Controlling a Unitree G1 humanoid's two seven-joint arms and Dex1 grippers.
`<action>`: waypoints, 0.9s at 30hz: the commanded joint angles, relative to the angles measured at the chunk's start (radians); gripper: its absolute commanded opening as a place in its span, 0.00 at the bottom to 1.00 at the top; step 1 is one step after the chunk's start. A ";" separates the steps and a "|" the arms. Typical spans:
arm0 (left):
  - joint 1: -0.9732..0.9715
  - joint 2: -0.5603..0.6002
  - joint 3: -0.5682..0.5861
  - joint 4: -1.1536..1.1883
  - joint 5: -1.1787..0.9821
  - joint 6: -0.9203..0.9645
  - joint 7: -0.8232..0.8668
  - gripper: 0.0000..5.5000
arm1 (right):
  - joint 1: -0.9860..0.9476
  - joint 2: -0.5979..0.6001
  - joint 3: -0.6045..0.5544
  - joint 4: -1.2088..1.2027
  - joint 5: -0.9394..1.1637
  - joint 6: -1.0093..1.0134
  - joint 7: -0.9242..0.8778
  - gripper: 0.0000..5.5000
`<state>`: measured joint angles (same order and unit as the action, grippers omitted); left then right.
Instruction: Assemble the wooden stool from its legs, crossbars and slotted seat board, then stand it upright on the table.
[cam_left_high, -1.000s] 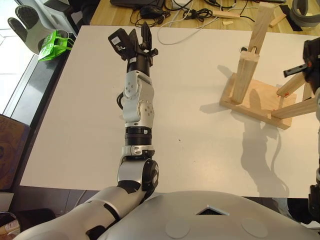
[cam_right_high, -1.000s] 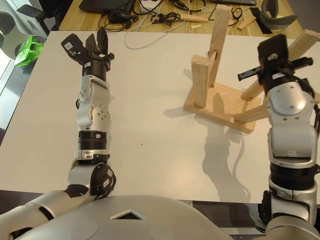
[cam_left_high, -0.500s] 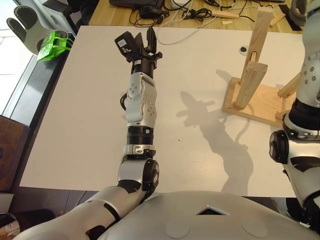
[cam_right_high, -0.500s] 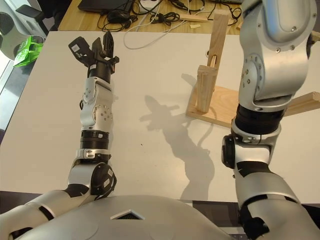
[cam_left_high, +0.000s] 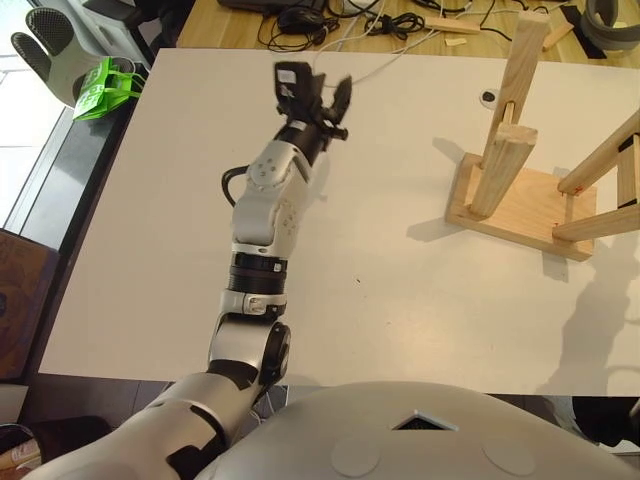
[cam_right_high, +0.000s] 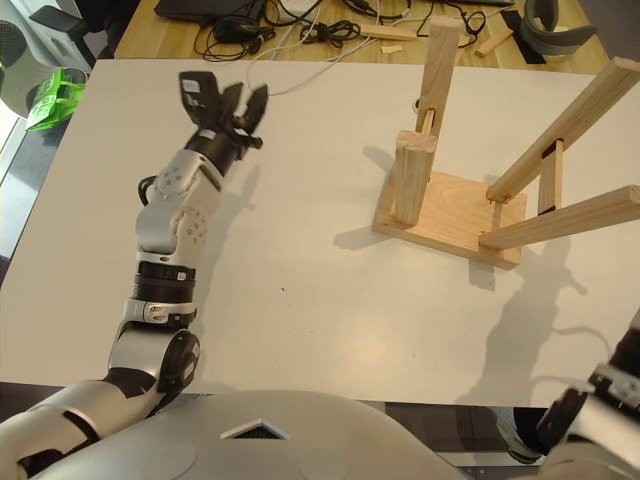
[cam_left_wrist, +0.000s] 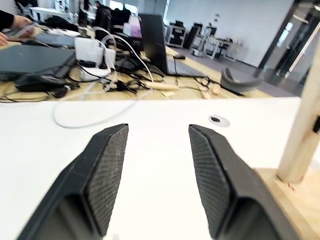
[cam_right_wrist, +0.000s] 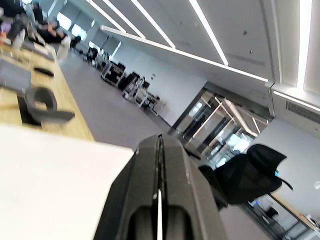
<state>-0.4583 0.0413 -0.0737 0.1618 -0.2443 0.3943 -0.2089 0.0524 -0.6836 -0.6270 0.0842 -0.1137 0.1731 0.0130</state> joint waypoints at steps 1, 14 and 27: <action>0.006 0.001 -0.072 0.003 0.055 0.093 -0.004 0.41 | 0.173 0.106 -0.046 -0.014 -0.028 -0.002 -0.067 0.00; 0.011 0.147 -0.308 -0.008 0.164 0.235 -0.290 0.27 | 0.347 0.102 0.205 0.069 0.098 0.008 0.371 0.00; -0.031 0.042 -0.351 0.173 0.240 0.159 -0.288 0.01 | 0.195 0.048 0.301 0.111 0.078 0.017 0.378 0.00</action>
<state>-0.4647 0.0992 -0.4268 0.3097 -0.0081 0.5567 -0.4878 0.2840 -0.6185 -0.3605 0.2039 -0.0265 0.1625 0.3682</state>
